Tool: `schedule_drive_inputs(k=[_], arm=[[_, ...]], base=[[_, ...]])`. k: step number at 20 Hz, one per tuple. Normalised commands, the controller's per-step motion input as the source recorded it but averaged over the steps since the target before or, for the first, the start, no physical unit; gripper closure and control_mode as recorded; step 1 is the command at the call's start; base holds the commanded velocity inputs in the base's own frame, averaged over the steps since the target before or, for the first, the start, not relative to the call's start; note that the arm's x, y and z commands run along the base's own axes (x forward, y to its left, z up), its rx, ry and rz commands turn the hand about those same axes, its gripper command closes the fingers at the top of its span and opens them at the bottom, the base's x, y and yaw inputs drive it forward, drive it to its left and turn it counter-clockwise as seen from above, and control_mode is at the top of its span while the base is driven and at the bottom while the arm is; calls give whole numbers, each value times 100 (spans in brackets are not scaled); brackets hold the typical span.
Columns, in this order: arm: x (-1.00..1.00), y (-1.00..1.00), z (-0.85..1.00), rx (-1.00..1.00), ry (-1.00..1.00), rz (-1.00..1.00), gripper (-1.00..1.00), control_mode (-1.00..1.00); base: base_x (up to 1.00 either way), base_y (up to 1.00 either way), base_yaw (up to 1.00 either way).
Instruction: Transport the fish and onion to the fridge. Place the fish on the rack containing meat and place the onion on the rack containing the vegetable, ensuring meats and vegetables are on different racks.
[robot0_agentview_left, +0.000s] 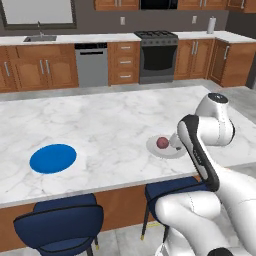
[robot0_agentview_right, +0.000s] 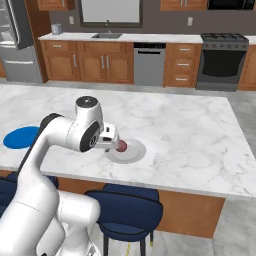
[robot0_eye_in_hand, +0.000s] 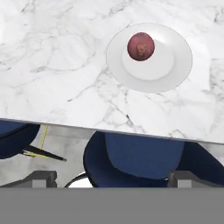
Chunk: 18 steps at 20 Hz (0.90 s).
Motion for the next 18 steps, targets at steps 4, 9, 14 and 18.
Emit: schedule_drive_inputs(k=[4, 9, 14, 18], arm=[[49, -11, -32, 0, 5, 0, -100, -100], [57, -10, -35, 0, 4, 0, -100, -100], [56, -3, -28, 0, 3, 0, -100, -100], [52, 0, -18, 0, 1, 0, -100, -100]], base=[[0, 0, 0], [0, 0, 0], [0, 0, 0], [0, 0, 0]])
